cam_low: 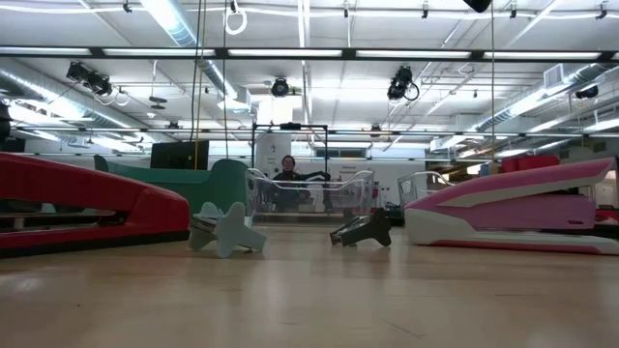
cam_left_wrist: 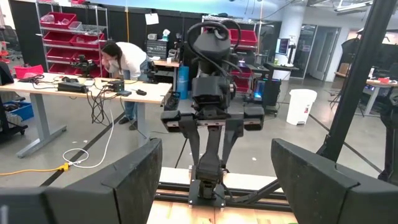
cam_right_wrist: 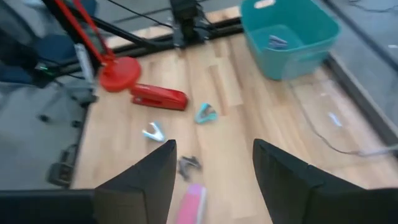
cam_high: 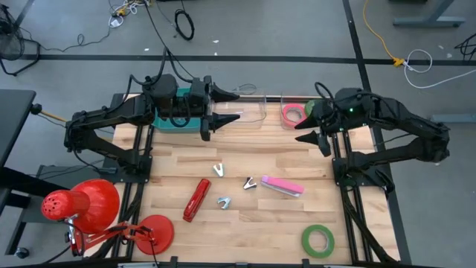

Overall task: Pick and place Stapler, Stapler remover, tape
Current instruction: Put the pink stapler into the left transparent bin

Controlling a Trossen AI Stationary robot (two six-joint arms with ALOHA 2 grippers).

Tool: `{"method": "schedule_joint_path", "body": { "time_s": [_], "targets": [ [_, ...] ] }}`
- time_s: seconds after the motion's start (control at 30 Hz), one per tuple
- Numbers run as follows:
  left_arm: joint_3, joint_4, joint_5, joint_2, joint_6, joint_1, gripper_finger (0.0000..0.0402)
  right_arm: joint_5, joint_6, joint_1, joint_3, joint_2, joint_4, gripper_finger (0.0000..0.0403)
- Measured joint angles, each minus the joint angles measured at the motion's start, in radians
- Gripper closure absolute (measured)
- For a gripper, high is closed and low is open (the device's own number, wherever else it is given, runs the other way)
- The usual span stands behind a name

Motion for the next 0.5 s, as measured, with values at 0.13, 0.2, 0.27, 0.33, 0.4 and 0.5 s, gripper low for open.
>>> {"method": "schedule_joint_path", "body": {
  "time_s": [0.13, 0.2, 0.27, 0.33, 0.4, 0.5],
  "targets": [
    [0.000, 0.000, 0.000, 0.000, 0.000, 0.000, 0.0097, 0.101, 0.000, 0.064, 0.000, 0.000, -0.011, 0.0190],
    [0.000, 0.000, 0.000, 0.000, 0.000, 0.000, 0.0097, 0.134, 0.001, 0.095, 0.000, 0.000, -0.012, 0.0190],
    [0.000, 0.000, 0.000, 0.000, 0.000, 0.000, 0.0097, 0.159, 0.004, 0.125, 0.000, 0.000, -0.012, 0.0190],
    [0.000, 0.000, 0.000, 0.000, 0.000, 0.000, 0.0097, 0.187, 0.011, 0.155, 0.000, 0.000, -0.012, 0.0190],
    [0.000, 0.000, 0.000, 0.000, 0.000, 0.000, 0.0097, 0.203, 0.028, 0.184, 0.000, 0.000, -0.012, 0.0190],
    [0.000, -0.001, 0.000, 0.000, 0.000, 0.000, 0.0097, 0.204, 0.053, 0.222, 0.000, 0.003, -0.012, 0.0190]
  ]
}}
